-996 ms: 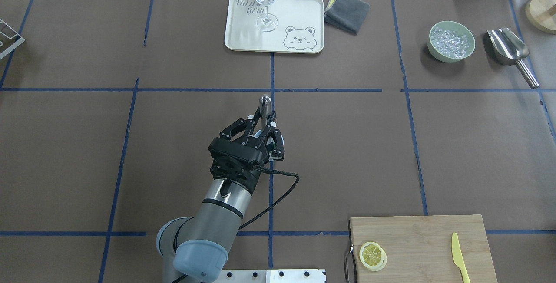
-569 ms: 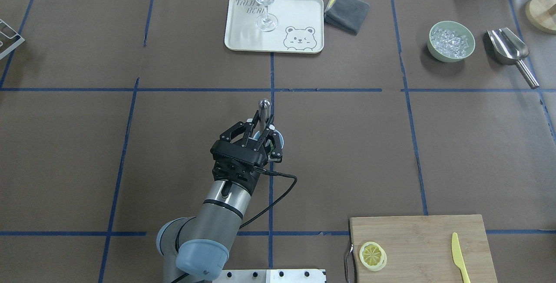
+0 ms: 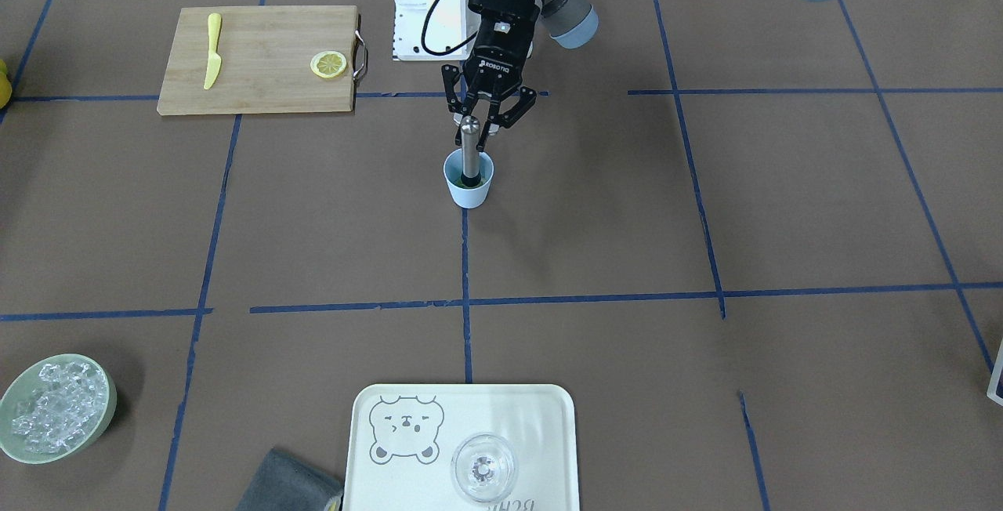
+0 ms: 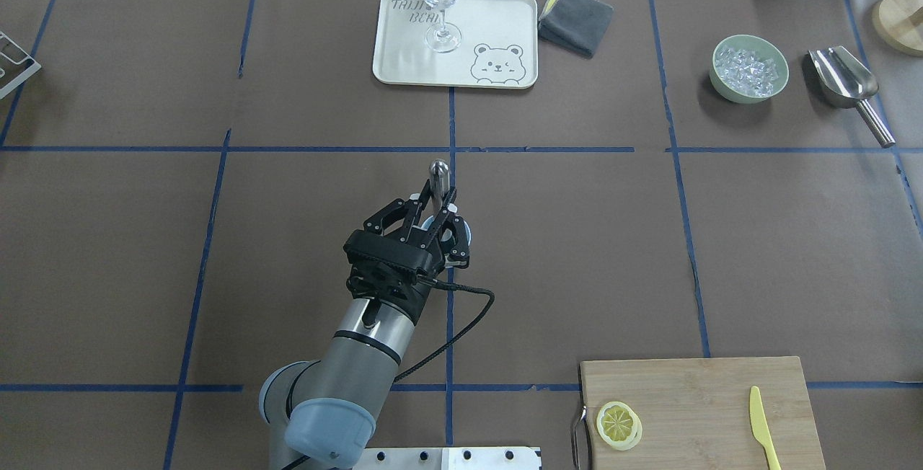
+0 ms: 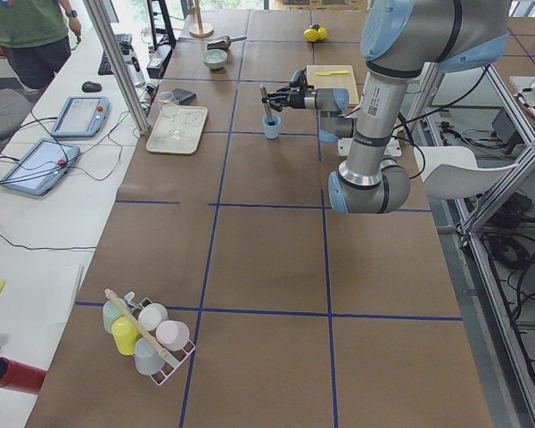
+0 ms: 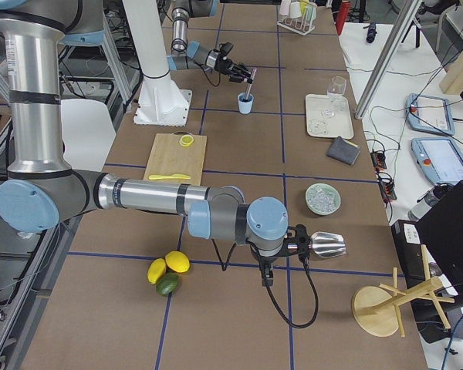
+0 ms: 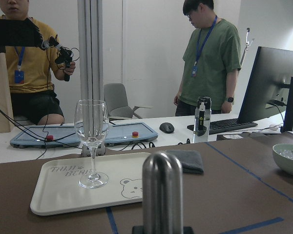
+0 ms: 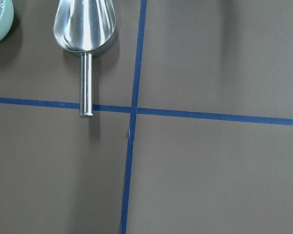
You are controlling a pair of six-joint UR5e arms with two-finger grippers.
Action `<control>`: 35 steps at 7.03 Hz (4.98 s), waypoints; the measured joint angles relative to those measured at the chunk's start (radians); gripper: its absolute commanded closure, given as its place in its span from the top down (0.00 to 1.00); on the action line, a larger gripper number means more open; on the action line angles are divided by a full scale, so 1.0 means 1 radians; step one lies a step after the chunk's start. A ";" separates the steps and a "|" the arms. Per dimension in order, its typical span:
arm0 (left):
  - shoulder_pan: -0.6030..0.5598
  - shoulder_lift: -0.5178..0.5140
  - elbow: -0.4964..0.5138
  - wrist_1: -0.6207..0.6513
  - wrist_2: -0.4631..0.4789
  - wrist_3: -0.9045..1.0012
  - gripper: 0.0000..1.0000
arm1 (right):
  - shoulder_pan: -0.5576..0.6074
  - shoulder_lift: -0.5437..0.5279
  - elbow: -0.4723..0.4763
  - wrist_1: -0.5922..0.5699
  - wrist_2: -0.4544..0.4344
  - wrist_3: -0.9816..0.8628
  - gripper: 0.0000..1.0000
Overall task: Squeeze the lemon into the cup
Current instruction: 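Press the muddler down onto the lemon in the cup with the left gripper, then lift the muddler out of the blue cup, then carry the muddler back and lay it on the table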
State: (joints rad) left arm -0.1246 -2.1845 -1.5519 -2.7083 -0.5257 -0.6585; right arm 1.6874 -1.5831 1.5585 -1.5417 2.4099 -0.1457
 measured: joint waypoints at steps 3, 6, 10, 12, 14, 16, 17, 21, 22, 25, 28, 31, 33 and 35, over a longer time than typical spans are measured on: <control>-0.007 0.008 -0.113 -0.030 -0.007 0.098 0.00 | -0.001 0.001 0.004 0.000 0.000 0.000 1.00; -0.068 0.041 -0.215 -0.133 -0.163 0.189 0.00 | -0.001 0.004 0.005 0.000 0.001 0.000 1.00; -0.326 0.235 -0.314 -0.141 -0.671 0.192 0.00 | -0.002 0.005 0.005 0.000 0.002 -0.002 1.00; -0.516 0.392 -0.338 -0.115 -1.021 0.191 0.00 | -0.002 0.005 0.005 0.000 0.002 -0.002 1.00; -0.642 0.491 -0.429 0.163 -1.223 0.192 0.00 | -0.002 0.005 0.005 0.000 0.002 -0.001 1.00; -0.675 0.471 -0.518 0.625 -1.335 0.191 0.00 | -0.002 0.004 0.005 0.000 0.002 -0.001 1.00; -0.679 0.434 -0.528 0.777 -1.381 0.187 0.00 | -0.002 0.004 0.005 0.000 0.002 -0.002 1.00; -0.691 0.399 -0.497 1.001 -1.423 0.119 0.00 | -0.002 0.005 0.015 0.000 0.000 -0.005 1.00; -0.701 0.400 -0.463 1.039 -1.426 0.069 0.00 | -0.002 0.005 0.020 0.000 0.000 -0.005 1.00; -0.710 0.412 -0.337 1.125 -1.444 -0.112 0.00 | -0.002 0.004 0.041 0.000 0.000 -0.003 1.00; -0.706 0.421 -0.189 1.136 -1.373 -0.124 0.00 | -0.002 -0.002 0.056 0.000 0.000 -0.002 1.00; -0.701 0.420 -0.125 1.136 -1.326 -0.125 0.00 | -0.002 -0.002 0.057 0.000 0.000 -0.003 1.00; -0.699 0.417 -0.105 1.138 -1.324 -0.121 0.11 | -0.002 -0.002 0.059 0.000 0.000 -0.002 1.00; -0.699 0.414 -0.081 1.137 -1.325 -0.118 1.00 | -0.002 -0.003 0.061 0.002 0.000 -0.002 1.00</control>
State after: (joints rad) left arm -0.8238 -1.7703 -1.6334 -1.5718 -1.8503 -0.7763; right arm 1.6859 -1.5860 1.6198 -1.5397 2.4099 -0.1480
